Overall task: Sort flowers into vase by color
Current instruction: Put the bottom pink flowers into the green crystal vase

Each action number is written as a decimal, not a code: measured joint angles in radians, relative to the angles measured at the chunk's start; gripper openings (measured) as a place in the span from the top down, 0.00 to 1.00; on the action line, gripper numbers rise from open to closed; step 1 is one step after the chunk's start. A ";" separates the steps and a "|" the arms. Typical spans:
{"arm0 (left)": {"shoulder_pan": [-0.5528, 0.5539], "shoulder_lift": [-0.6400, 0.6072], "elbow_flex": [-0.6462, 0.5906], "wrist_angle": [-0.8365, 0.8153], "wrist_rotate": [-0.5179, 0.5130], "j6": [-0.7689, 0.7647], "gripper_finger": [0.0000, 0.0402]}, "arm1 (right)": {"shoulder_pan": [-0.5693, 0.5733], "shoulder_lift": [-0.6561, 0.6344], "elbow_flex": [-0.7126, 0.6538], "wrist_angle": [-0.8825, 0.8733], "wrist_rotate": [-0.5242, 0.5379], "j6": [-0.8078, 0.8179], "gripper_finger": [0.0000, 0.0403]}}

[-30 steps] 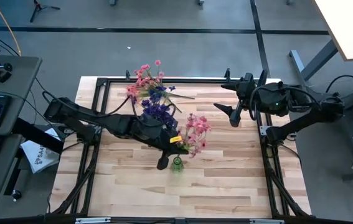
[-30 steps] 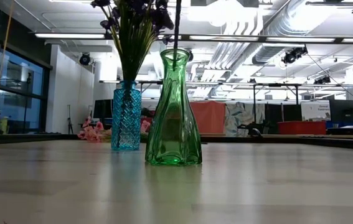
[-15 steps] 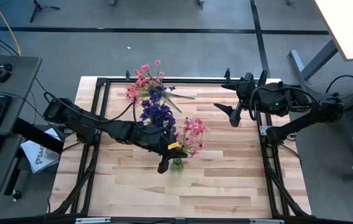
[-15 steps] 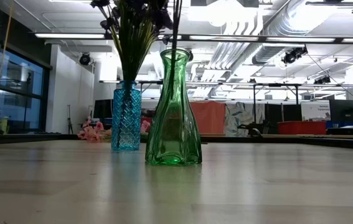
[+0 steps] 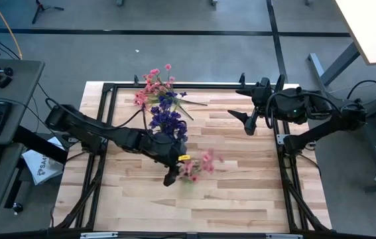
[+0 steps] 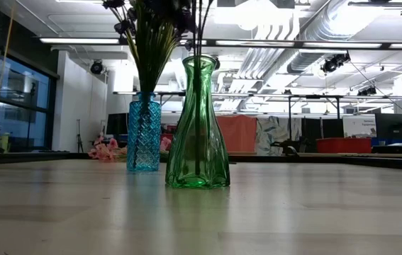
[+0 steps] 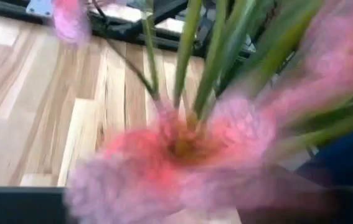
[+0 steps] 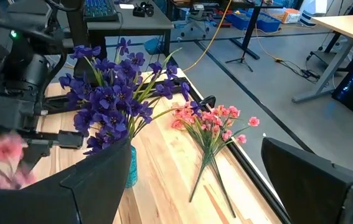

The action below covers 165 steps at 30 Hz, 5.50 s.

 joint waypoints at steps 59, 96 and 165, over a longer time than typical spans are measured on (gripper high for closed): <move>0.275 -0.746 0.000 -0.114 -0.428 0.237 0.42 | -0.667 0.580 -0.547 0.586 -0.905 -0.120 0.12; 0.275 -0.721 0.000 -0.025 -0.561 0.238 0.42 | -0.439 0.982 -0.096 0.271 -0.309 0.010 0.99; 0.240 -0.154 0.195 0.439 -0.239 0.334 0.66 | -0.111 0.125 -0.514 1.399 -0.457 0.093 1.00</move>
